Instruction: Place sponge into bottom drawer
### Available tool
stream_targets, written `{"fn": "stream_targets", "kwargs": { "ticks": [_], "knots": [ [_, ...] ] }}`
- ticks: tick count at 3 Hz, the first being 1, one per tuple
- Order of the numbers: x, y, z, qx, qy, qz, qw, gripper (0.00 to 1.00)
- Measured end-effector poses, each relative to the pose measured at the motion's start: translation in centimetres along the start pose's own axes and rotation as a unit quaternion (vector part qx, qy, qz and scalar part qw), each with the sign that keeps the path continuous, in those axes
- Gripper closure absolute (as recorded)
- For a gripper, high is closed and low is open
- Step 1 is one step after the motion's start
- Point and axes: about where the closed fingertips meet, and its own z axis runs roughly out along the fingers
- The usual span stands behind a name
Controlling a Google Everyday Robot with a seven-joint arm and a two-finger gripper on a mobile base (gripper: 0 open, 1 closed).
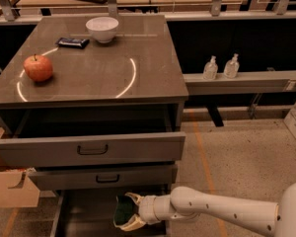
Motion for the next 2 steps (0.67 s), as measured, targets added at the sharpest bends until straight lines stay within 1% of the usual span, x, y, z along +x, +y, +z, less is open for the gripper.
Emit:
{"fn": "stream_targets", "kwargs": {
  "ticks": [1, 2],
  "knots": [
    [2.4, -0.3, 3.0, 0.000, -0.023, 0.004, 0.9997, 1.00],
    [5.3, -0.7, 6.1, -0.001, -0.029, -0.001, 0.9996, 1.00]
  ]
}}
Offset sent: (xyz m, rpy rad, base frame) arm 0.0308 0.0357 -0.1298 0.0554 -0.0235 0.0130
